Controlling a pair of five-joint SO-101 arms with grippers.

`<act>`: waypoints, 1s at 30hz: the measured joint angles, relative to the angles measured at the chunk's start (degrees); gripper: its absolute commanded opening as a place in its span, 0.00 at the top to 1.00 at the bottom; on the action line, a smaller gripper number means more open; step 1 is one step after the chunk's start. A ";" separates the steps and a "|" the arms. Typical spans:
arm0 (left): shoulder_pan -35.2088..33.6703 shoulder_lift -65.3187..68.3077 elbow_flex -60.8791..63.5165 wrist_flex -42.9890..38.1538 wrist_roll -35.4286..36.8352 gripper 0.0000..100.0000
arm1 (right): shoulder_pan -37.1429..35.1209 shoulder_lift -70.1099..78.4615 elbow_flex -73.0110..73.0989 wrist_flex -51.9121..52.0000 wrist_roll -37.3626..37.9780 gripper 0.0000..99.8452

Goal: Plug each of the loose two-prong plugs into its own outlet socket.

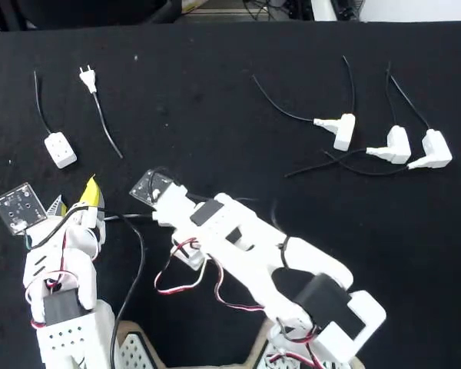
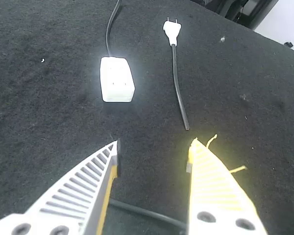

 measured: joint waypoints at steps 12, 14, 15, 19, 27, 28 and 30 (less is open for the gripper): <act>0.00 0.00 0.00 0.00 0.00 0.77 | -0.09 0.35 -0.09 -3.16 -0.26 0.99; 0.00 0.00 0.00 0.00 0.00 0.77 | -0.09 0.35 -0.09 -3.25 -0.18 0.99; 0.00 0.00 0.00 0.00 0.00 0.77 | -0.09 0.35 -0.09 -3.25 -0.18 0.99; 0.00 0.00 0.00 0.00 0.00 0.77 | -0.18 0.09 0.26 -3.34 -0.18 0.99; 0.00 0.00 0.00 0.00 0.00 0.77 | -3.43 -7.30 7.30 -4.04 6.33 0.99; 0.00 0.00 0.00 0.00 0.00 0.77 | -3.52 -8.18 8.18 -4.04 8.26 0.99; 0.00 0.00 0.00 0.00 0.00 0.77 | -3.60 -9.85 9.76 -4.04 12.22 0.99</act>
